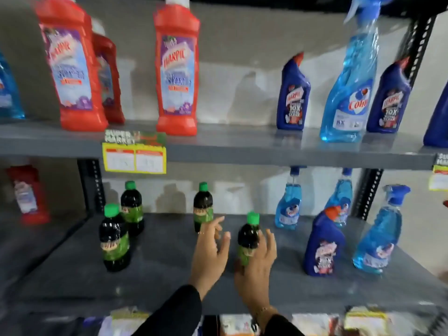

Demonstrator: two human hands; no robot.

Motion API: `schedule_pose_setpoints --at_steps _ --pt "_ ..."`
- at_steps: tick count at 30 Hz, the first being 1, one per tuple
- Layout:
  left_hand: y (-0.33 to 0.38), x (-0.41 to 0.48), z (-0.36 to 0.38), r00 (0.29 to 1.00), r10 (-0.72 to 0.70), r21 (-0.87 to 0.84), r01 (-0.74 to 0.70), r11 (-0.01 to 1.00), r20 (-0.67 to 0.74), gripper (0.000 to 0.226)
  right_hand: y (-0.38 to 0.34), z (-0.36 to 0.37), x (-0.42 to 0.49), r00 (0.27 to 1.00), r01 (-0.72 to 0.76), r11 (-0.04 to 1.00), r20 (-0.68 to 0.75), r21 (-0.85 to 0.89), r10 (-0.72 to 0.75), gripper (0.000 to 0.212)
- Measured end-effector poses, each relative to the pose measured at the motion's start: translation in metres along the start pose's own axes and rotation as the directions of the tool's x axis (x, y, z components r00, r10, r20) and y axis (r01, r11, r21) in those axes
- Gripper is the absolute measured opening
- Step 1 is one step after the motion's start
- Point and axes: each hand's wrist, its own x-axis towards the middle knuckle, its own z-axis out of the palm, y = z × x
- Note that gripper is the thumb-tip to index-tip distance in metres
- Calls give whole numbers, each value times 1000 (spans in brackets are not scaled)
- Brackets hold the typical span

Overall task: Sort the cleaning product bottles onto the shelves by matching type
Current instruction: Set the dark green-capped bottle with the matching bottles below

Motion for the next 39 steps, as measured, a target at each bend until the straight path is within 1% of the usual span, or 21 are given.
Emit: schedule_pose_setpoints --at_steps 1,2,3,4,5,6,7,9,12,15,17,20,22,25,29,33,36,38,39 --pt "-11 -3 11 992 -92 -2 92 996 87 37 11 -1 -4 990 -125 992 62 1 125 88" --pt "-17 -3 19 972 -176 16 176 984 157 43 18 -5 -5 960 -248 969 138 2 245 90" --pt "-21 -3 27 943 -253 35 252 967 216 48 27 -7 -3 918 -341 940 216 -4 334 90" --pt "-21 -4 34 905 -321 37 324 945 278 53 35 -10 1 880 -393 919 285 -8 379 88" --pt "-20 -6 40 867 -368 8 388 922 335 55 42 -12 5 857 -412 911 344 8 385 82" --pt "-19 -9 45 840 -395 -37 439 898 372 54 50 -13 7 847 -411 911 382 33 369 74" --pt "-18 -11 48 833 -406 -80 466 881 376 53 52 -14 9 851 -402 914 391 58 350 68" --pt "-23 -12 54 839 -435 -121 493 861 327 51 55 -15 13 859 -405 911 373 74 352 59" --pt "-31 -8 54 836 -487 -127 528 840 253 49 53 -9 18 868 -418 905 330 82 371 50" --pt "-40 -8 43 841 -502 -148 532 833 202 50 42 5 16 869 -412 906 340 98 359 45" --pt "-47 -7 29 848 -494 -168 525 835 192 50 33 15 13 868 -405 907 360 113 343 47" --pt "-61 -4 2 857 -496 -145 513 846 141 47 18 37 7 858 -405 904 398 134 326 47" --pt "-70 -2 -13 858 -503 -160 513 843 105 46 8 50 3 852 -407 901 420 152 314 49" --pt "-77 0 -25 855 -509 -213 518 829 97 46 -2 64 2 848 -411 896 434 171 306 51" --pt "-83 4 -29 850 -520 -210 525 825 83 45 -6 70 3 840 -411 899 446 152 308 51" --pt "-87 4 -27 856 -512 -173 516 839 69 48 -6 71 2 832 -418 897 459 146 313 50" --pt "-89 1 -21 857 -516 -114 514 850 18 51 -4 68 3 818 -406 901 499 152 284 52" --pt "-82 -2 -15 866 -493 -42 491 870 -83 51 -5 60 4 798 -398 906 541 142 265 58" --pt "-75 -4 -12 876 -454 0 460 888 -165 49 -6 53 5 806 -379 916 535 135 254 60"
